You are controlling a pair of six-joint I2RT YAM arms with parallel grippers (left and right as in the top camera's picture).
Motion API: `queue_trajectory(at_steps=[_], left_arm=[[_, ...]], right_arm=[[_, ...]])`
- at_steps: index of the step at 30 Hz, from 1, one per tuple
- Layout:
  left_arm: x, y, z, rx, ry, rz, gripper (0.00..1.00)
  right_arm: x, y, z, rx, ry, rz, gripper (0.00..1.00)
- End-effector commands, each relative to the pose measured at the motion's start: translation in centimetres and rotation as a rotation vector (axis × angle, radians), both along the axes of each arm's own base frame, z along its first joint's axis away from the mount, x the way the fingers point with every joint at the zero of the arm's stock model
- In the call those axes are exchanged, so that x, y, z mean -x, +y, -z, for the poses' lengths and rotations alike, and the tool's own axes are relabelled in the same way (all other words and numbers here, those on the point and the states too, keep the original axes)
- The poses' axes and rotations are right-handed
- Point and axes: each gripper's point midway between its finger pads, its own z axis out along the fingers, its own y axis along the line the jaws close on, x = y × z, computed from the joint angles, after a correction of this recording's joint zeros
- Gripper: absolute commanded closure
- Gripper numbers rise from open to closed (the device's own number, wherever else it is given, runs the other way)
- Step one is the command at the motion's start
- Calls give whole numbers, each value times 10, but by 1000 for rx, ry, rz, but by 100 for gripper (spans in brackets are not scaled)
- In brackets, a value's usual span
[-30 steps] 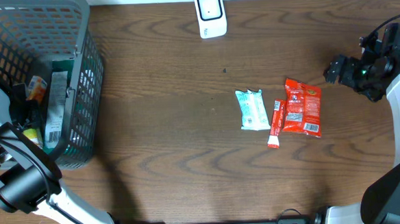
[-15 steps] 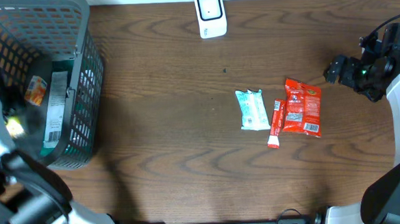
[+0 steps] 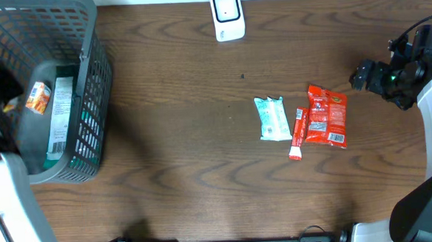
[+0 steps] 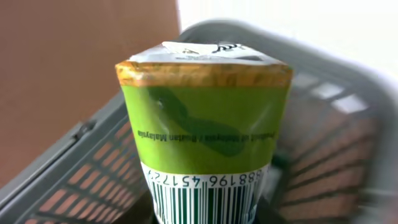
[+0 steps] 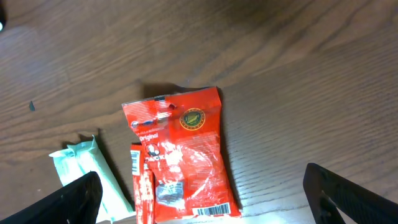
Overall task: Scan the item barcode
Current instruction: 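Carry the tea carton and set it left of the wipes pack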
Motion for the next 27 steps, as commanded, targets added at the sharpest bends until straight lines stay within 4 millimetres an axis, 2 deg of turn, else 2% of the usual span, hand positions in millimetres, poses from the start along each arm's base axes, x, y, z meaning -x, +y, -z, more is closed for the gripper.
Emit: queue_trajectory(at_steps=[1, 3, 5, 8, 11, 16, 20, 24, 27], left_arm=[[19, -55, -68, 72, -254, 56, 70], [23, -88, -75, 118, -288, 127, 70], [26, -117, -72, 173, -277, 195, 71], [26, -160, -49, 289, -196, 275, 71], [24, -202, -14, 351, -51, 364, 71], [12, -278, 65, 395, 216, 492, 71], [3, -335, 141, 370, 442, 553, 71], [-1, -384, 212, 322, 621, 604, 71], [-1, -418, 256, 312, 700, 654, 71]], right_arm=[[-2, -2, -2, 2, -7, -4, 1], [-2, -2, -2, 2, -7, -4, 1], [-2, -2, -2, 2, -7, -4, 1], [-2, -2, -2, 2, -7, -4, 1], [-2, -2, -2, 2, -7, -4, 1], [-2, -2, -2, 2, -6, -4, 1], [-2, -2, -2, 2, -6, -4, 1], [-2, -2, -2, 2, -6, -4, 1], [-2, -2, -2, 2, -7, -4, 1]])
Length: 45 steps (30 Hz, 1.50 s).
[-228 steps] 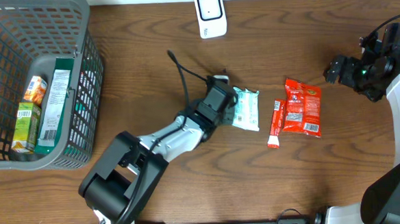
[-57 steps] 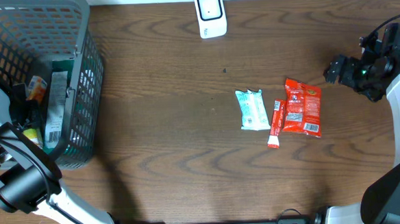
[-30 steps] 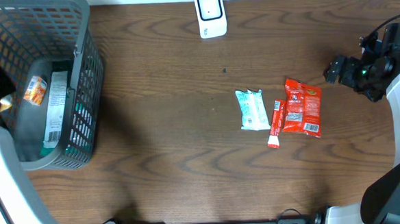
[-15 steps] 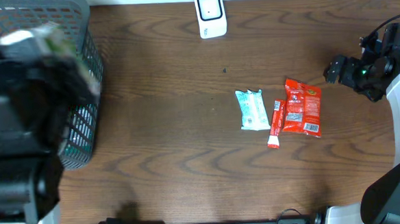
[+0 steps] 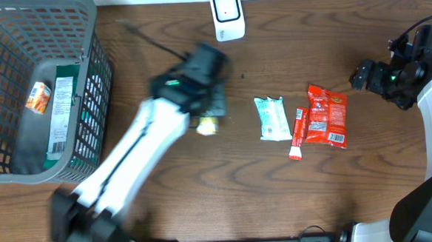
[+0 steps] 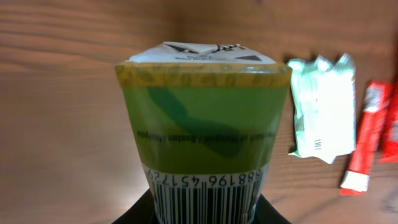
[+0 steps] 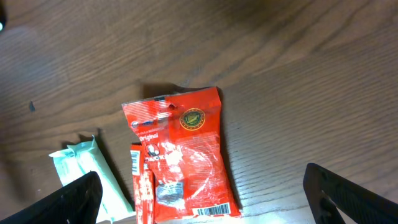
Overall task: Scan the item barcode
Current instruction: 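Carry the tea carton and set it left of the wipes pack, then open the left gripper and move it back into the basket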
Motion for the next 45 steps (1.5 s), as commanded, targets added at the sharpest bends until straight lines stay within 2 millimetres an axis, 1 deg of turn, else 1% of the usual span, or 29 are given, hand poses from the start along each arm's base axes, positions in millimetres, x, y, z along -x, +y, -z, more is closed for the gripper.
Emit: queue_trajectory(at_steps=[1, 2, 4, 6, 9, 11, 12, 14, 15, 16, 18, 20, 22, 25, 29, 31, 33, 34, 35, 37, 39, 40, 41, 43, 44, 45], left_arm=[[4, -35, 37, 12, 64, 50, 70], [4, -46, 50, 26, 85, 67, 70], [4, -59, 68, 49, 116, 87, 70], [3, -65, 82, 62, 137, 92, 71], [1, -68, 92, 60, 145, 88, 71], [1, -68, 96, 55, 151, 88, 64], [1, -67, 96, 55, 152, 88, 58], [1, -68, 96, 55, 151, 89, 51], [1, -68, 96, 54, 150, 91, 45], [1, -68, 96, 55, 150, 91, 41], [1, -68, 95, 55, 149, 91, 40], [-1, -69, 90, 63, 138, 91, 39], [-5, -71, 78, 79, 113, 97, 39], [-13, -75, 52, 104, 50, 118, 39], [-18, -78, 16, 142, -28, 144, 41], [-24, -73, -10, 149, -85, 180, 41], [-33, -55, -38, 131, -128, 168, 41], [-43, -29, -70, 102, -161, 135, 41], [-47, -15, -85, 91, -177, 119, 41], [-59, 26, -122, 63, -214, 70, 41], [-68, 67, -150, 29, -250, -4, 41], [-74, 94, -163, 9, -271, -57, 40], [-80, 127, -177, -14, -298, -114, 40], [-87, 173, -190, -37, -327, -200, 40], [-89, 210, -193, -51, -337, -282, 39], [-90, 233, -194, -62, -338, -332, 37]], right_arm=[[-2, -2, -2, 1, -7, -4, 1], [-2, -2, -2, 1, -7, -4, 1], [-2, -2, -2, 1, -7, -4, 1], [-2, -2, -2, 1, -7, -4, 1], [-2, -2, -2, 2, -7, -4, 1], [-2, -2, -2, 1, -7, -4, 1], [-2, -2, -2, 1, -7, -4, 1], [-2, -2, -2, 1, -7, -4, 1], [-2, -2, -2, 1, -7, -4, 1], [-2, -2, -2, 2, -6, -4, 1], [-2, -2, -2, 1, -7, -4, 1], [-2, -2, -2, 1, -7, -4, 1], [-2, -2, -2, 2, -7, -4, 1], [-2, -2, -2, 1, -7, -4, 1], [-2, -2, -2, 2, -7, -4, 1], [-2, -2, -2, 1, -7, -4, 1], [-2, -2, -2, 1, -7, -4, 1], [-2, -2, -2, 1, -7, -4, 1], [-2, -2, -2, 1, -7, -4, 1], [-2, -2, -2, 1, -7, -4, 1], [-2, -2, -2, 1, -7, -4, 1], [-2, -2, -2, 1, -7, -4, 1], [-2, -2, -2, 2, -7, -4, 1], [-2, -2, -2, 1, -7, -4, 1], [-2, -2, -2, 1, -7, -4, 1], [-2, -2, -2, 1, -7, -4, 1]])
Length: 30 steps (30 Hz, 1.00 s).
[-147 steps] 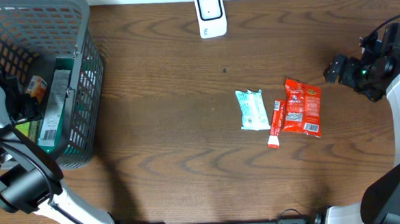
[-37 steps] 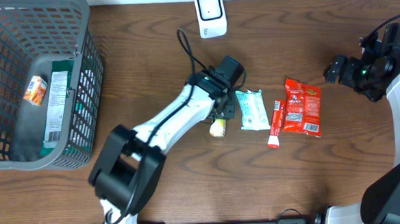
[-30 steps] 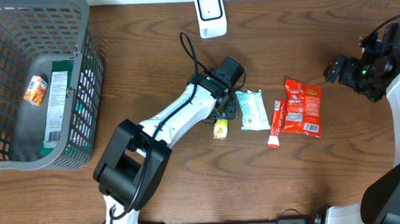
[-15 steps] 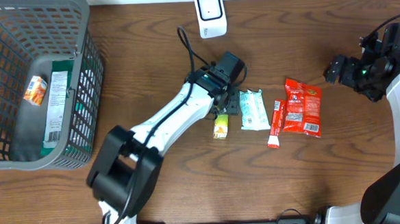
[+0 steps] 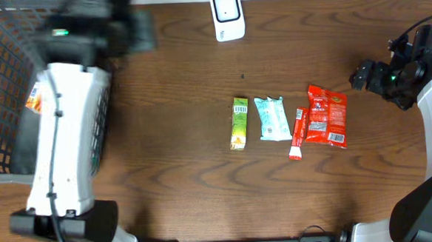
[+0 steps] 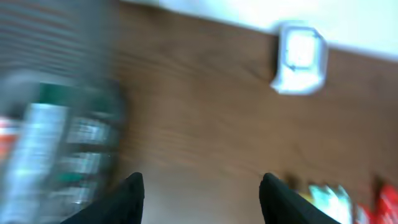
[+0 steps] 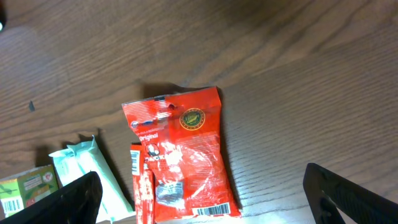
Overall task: Scan the item barcode
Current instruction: 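Open the left gripper and move it back into the basket, then grasp the small orange carton in the basket with the left gripper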
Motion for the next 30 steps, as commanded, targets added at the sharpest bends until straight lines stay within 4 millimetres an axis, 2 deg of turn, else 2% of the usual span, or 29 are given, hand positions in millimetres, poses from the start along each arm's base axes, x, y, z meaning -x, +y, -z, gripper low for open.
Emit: queue_trajectory(at_steps=[1, 4, 7, 10, 13, 19, 26, 30], left_arm=[[0, 84, -9, -71, -18, -144, 35], [4, 139, -7, -117, -8, -217, 34], [10, 185, 0, -161, 14, -266, 31], [17, 224, 14, -188, 60, -304, 30], [18, 249, 33, -210, 112, -307, 30], [11, 279, 91, -218, 247, -264, 30], [-3, 290, 170, -196, 402, -181, 28], [-9, 293, 204, -192, 455, -139, 26]], right_arm=[[-2, -2, -2, 1, -7, -4, 1], [-2, -2, -2, 1, -7, -4, 1], [-2, -2, -2, 1, -7, -4, 1], [-2, -2, -2, 1, -6, -4, 1], [-2, -2, -2, 1, -7, -4, 1], [-2, -2, -2, 1, -7, -4, 1], [-2, -2, -2, 1, -7, -4, 1], [-2, -2, -2, 1, -7, -4, 1]])
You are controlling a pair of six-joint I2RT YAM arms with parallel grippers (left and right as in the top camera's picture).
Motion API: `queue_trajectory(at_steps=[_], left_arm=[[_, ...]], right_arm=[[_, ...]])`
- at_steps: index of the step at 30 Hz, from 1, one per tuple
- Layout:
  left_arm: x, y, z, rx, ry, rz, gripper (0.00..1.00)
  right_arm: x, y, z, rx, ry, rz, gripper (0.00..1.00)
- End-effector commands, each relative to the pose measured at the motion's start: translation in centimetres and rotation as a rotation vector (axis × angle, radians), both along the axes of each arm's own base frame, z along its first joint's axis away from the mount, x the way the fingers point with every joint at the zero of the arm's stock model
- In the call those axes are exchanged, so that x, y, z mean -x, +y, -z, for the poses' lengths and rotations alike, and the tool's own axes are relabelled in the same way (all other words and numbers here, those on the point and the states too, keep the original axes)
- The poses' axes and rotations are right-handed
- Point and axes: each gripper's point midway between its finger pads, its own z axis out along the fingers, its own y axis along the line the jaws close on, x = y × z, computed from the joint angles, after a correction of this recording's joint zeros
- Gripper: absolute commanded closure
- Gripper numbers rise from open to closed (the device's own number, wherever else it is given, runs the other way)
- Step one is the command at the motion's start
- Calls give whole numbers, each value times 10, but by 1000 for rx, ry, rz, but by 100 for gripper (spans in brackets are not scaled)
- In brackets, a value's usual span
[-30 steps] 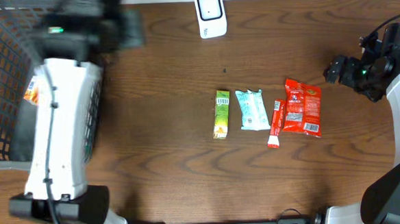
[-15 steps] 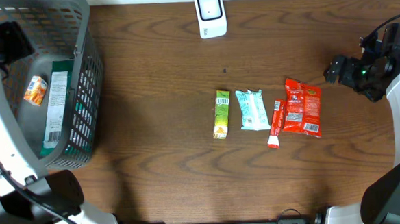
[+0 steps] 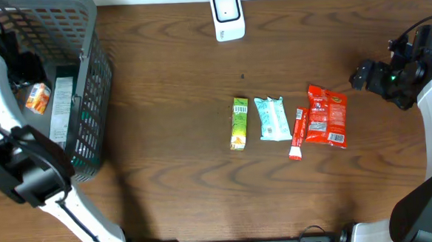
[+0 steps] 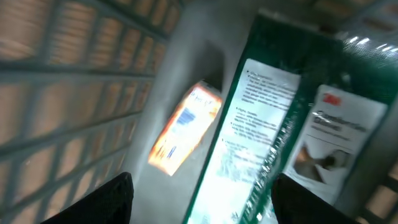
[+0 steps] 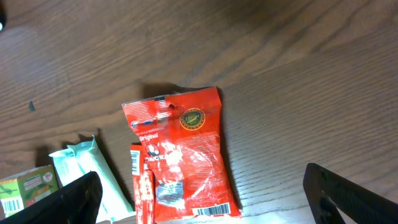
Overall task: Scan the item barcode
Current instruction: 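Grasp the small orange carton in the basket with the left gripper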
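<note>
The white scanner stands at the table's back edge. A green packet lies in a row with a pale mint packet, a red stick and a red bag. My left gripper is open inside the grey basket, low over an orange packet and a green-edged package. My right gripper stays open and holds nothing, just right of the red bag.
The basket's wall rises close on the left of my left gripper. Bare wooden table lies between the basket and the row of packets.
My left gripper was open above the table by the basket, with the scanner in view. Now it is down inside the basket over the orange packet and green-edged package. The right arm has not moved.
My left gripper held the green packet over the basket, then over the table near the mint packet. Later the packet lay on the table left of the mint one, and the gripper was open near the basket. Now it is inside the basket.
</note>
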Motion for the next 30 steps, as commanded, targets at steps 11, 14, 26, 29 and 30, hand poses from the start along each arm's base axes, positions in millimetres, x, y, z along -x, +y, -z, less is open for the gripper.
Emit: queue_trajectory(at_steps=[11, 14, 26, 29, 30], left_arm=[[-17, 14, 50, -9, 37, 49, 25], [-18, 14, 59, -4, 47, 49, 25], [-22, 23, 68, -17, 22, 37, 24], [-18, 21, 78, -8, 37, 37, 25], [-17, 20, 81, -7, 40, 37, 25]], right_arm=[[-2, -2, -2, 1, -7, -4, 1], [-2, -2, -2, 2, -6, -4, 1], [-2, -2, -2, 1, -7, -4, 1], [-2, -2, -2, 1, -7, -4, 1], [-2, -2, -2, 1, -7, -4, 1]])
